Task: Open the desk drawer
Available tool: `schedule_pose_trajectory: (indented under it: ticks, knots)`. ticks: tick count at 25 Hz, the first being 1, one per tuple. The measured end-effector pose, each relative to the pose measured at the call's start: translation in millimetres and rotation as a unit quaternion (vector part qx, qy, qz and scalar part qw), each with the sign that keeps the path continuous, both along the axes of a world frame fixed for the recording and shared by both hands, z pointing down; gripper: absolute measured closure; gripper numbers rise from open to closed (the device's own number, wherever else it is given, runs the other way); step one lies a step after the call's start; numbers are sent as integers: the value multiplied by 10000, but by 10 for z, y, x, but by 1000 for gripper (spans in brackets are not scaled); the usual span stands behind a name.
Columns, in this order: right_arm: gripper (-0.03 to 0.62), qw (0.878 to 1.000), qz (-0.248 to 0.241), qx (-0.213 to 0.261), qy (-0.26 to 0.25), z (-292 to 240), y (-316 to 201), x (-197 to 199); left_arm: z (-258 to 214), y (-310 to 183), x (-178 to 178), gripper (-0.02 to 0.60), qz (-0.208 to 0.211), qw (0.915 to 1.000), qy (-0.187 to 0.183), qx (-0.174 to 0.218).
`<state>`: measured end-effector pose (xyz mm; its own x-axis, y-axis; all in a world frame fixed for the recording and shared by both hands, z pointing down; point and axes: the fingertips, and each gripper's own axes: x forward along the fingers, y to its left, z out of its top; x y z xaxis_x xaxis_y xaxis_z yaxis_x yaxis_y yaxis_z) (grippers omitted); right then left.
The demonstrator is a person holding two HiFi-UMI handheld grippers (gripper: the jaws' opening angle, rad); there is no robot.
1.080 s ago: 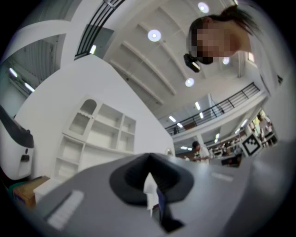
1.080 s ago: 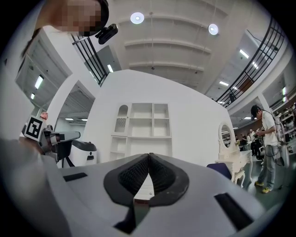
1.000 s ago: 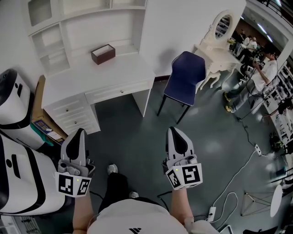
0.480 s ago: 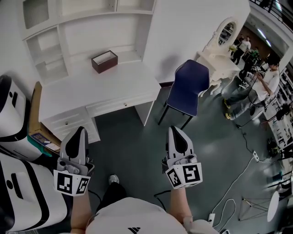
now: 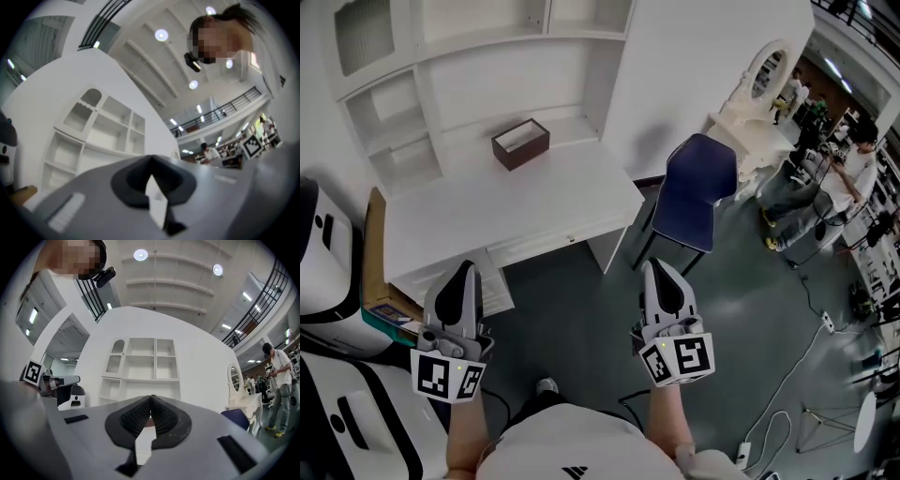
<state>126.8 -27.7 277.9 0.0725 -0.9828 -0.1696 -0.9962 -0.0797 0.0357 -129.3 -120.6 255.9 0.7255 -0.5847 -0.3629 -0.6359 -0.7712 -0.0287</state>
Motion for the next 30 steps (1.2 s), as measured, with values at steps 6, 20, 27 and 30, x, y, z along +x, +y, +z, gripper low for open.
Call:
schedule_pose_trajectory:
  ticks: [6,20,27,30]
  knots:
    - [603,10000,8,-14,-17,6,-369,-104,21,-383,-66,575,76,10000,-28,11]
    - [602,9989,-182,-428,7,291,-1099,-20,293,-1053,39,575,-49,9996,27,-284]
    - [602,9979,-475,-435,55,288,-1726,232,205,-1526,263,575,-317,9993,65,-183]
    - [602,9970,-619,-466,48,289,-1973,359,172,-1690,381,575,-432,9989,82,-155]
